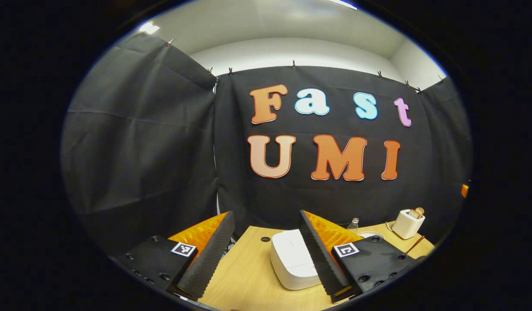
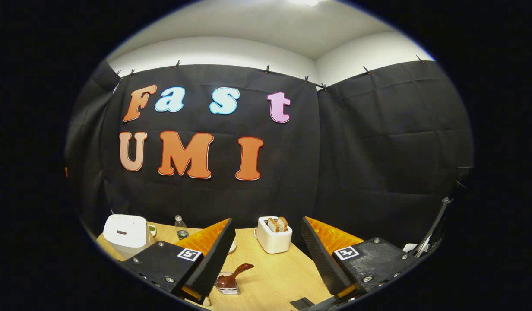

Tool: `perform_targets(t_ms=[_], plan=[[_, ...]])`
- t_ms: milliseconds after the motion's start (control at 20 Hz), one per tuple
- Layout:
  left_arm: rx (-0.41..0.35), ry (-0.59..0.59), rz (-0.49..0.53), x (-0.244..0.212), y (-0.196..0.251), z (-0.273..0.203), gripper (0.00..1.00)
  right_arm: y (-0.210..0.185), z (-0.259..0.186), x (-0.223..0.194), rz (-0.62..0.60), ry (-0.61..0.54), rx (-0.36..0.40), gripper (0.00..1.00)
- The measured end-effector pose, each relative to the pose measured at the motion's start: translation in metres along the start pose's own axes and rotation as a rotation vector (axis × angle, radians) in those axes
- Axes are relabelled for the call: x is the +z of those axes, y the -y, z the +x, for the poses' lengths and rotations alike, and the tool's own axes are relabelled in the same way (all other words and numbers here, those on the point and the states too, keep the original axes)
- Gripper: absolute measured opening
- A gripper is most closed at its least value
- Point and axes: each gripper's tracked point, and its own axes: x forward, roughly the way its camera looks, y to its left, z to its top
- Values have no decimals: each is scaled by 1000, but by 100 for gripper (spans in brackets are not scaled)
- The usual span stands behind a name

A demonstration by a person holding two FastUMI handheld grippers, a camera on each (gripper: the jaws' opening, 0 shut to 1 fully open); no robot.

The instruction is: Close the left gripper, press the button to open the rice cooker; take a wooden spoon from the chopstick holder with the right hand, scoop a spoonful of rice and pour it into the rice cooker, then put the wooden spoon back into the chopstick holder.

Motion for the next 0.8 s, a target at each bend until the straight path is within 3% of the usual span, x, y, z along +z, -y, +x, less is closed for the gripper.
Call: perform_targets(t_ms=[350,550,800], plan=[[-16,-38,12,-12,1,6,10,-1,-3,-3,-12,-6,-1,96],[-46,-6,-26,-6,5,5,4,1,-5,-2,-12,-7,-5,96],[-116,-55,-40,-21,32,21,4,-1,-4,-6,1,-12,1,96]])
